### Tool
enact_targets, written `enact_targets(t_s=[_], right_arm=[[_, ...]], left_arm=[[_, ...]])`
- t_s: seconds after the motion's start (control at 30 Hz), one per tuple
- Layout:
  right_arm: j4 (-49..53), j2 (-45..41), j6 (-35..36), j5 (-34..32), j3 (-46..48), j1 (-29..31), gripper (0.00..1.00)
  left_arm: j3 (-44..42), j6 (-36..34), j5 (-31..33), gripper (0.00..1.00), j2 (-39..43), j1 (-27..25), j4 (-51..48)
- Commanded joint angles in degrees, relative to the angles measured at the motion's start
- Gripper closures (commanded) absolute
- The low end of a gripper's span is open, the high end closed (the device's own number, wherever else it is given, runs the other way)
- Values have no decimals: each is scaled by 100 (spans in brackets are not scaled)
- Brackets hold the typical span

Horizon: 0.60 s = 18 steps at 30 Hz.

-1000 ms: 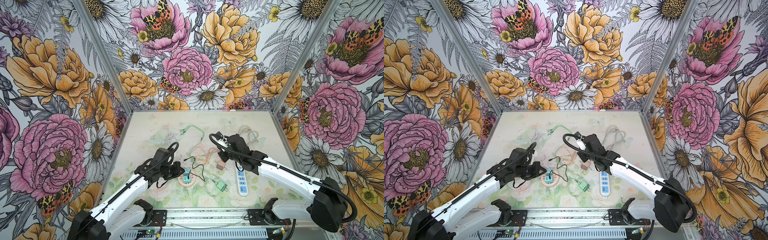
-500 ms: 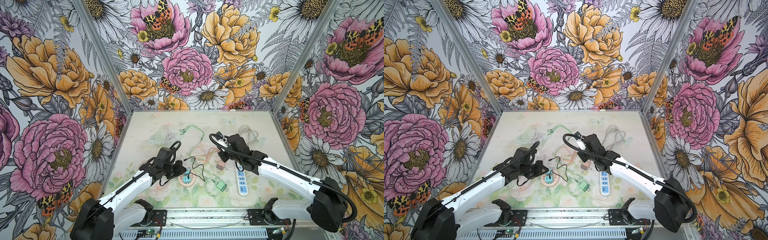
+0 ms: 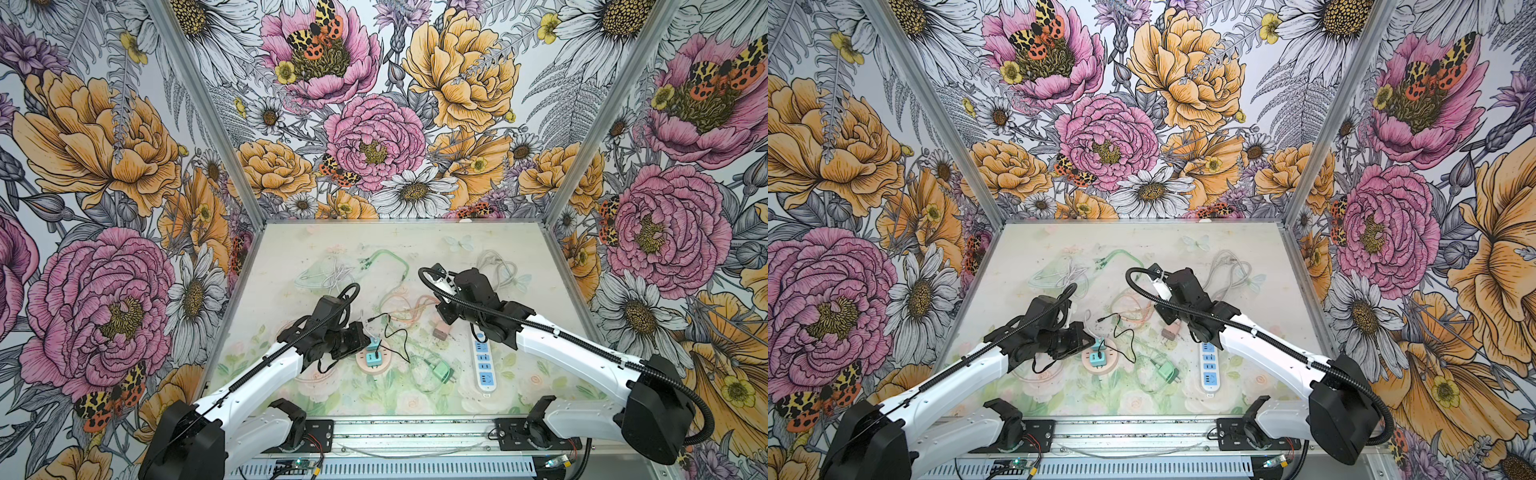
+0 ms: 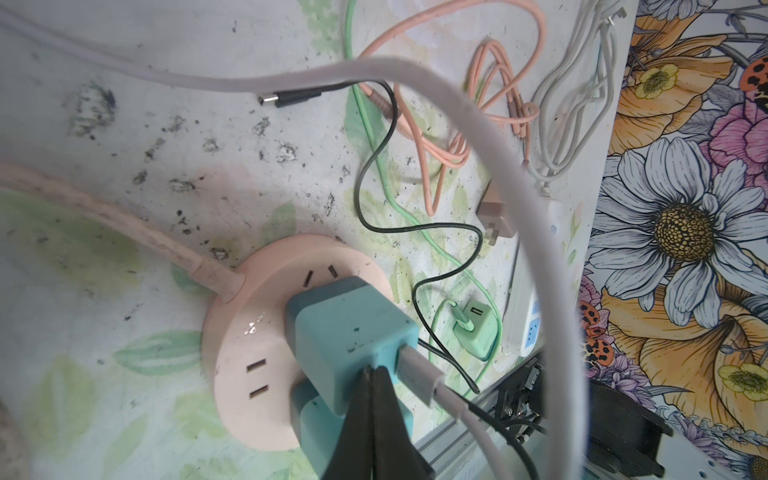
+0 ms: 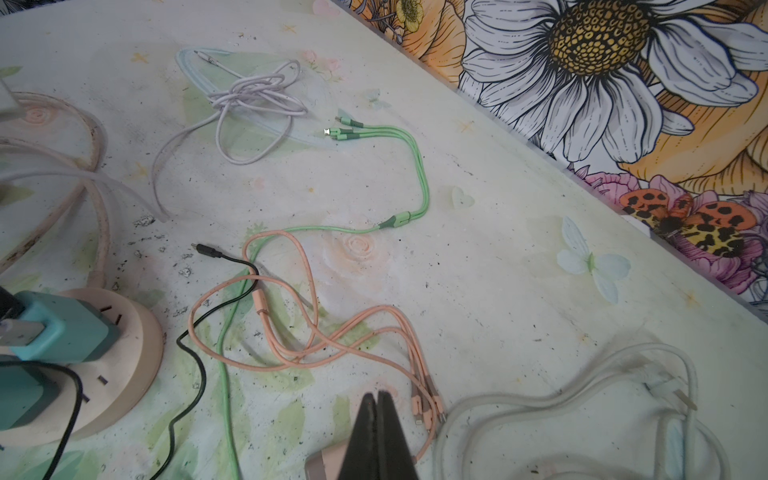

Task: Insert the plug

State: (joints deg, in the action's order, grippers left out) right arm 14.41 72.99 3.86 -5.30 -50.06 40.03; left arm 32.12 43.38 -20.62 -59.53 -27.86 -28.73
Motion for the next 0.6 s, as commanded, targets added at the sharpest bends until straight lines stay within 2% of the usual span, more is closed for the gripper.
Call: enact_targets(t_s=[0.0, 0.07, 0.17, 0.23, 0.3, 0.43, 0.57], right_arm=[[-62, 13, -64, 38, -18, -39, 100], [-64, -4, -68, 39, -20, -38, 100], [-67, -49, -69, -9, -12, -39, 96], [-66, -73, -88, -86, -1, -33, 87], [-61, -87, -91, -124, -3, -36, 81], [-36, -91, -169, -255, -46, -35, 72], [-36, -19, -287, -561, -52, -39, 68]], left_arm=[[133, -76, 271, 96, 219, 103, -379], [385, -189, 365, 94, 303, 145, -679], [856, -408, 930, 89, 380, 161, -1573], [1156, -424, 1625, 74, 436, 181, -2265], [1332, -391, 2099, 64, 552, 256, -2686], [1465, -391, 2264, 60, 940, 464, -2761], [1675, -432, 2194, 59, 1032, 496, -2750]])
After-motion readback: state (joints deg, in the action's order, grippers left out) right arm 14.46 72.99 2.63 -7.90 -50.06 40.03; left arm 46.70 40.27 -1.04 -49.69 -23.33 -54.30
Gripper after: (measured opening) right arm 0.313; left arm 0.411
